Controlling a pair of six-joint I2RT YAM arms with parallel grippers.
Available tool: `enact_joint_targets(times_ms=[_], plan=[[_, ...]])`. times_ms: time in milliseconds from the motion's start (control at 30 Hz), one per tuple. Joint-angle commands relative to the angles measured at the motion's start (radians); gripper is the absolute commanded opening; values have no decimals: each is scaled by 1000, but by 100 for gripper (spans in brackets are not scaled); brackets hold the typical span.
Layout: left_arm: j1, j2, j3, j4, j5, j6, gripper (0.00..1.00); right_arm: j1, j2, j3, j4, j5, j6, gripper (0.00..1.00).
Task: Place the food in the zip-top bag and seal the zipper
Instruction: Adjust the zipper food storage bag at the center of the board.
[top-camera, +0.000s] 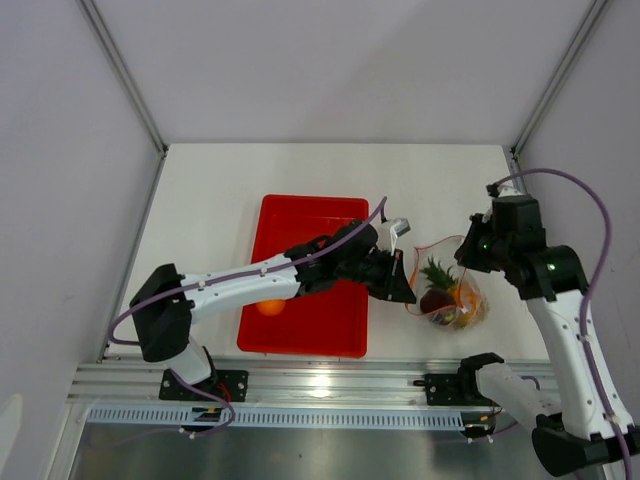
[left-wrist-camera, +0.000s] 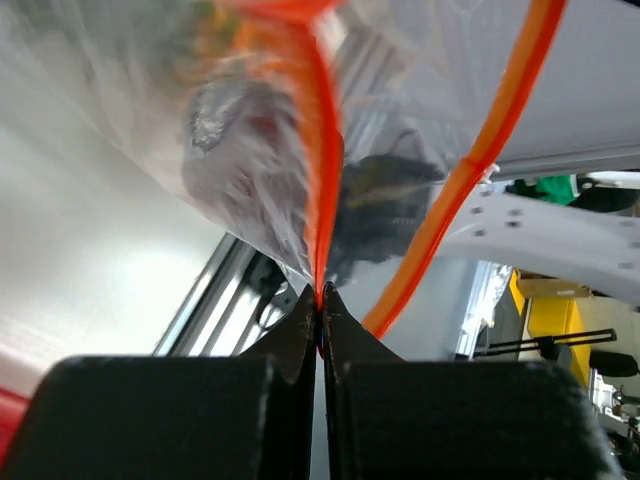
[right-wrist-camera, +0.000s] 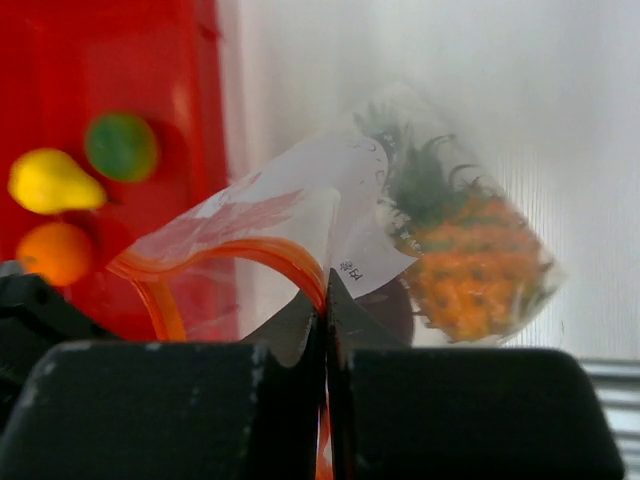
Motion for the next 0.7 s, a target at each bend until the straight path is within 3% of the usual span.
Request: enact_joint_targets(times_ms=[0,200,233,300,333,433,533,667], plan=[[11,24,-21,13,-5,-1,1,6,61,-116,90,-10,-5,0],[39,-11,-1,-82,-66,79,2,10,45,-98,81,18,-21,0],[39,-19,3,-87,-71,94,23,10,39,-95,81,18,-21,0],[35,-41,14,-102,-80,114,32,10,43,-92,67,-1,-22,0],[31,-50,34,-107,-83,138,42,10,45,-95,69,-10,-24,0],[9,-102,54,-116,-124,195,59,13,48,-117,73,-44,-22,0],[-6,-142,97,-139,-185,263,61,18,42,-126,75,-51,-21,0],[-6,-160,189,-156,-189,382,46,32,38,-118,69,-53,-14,0]])
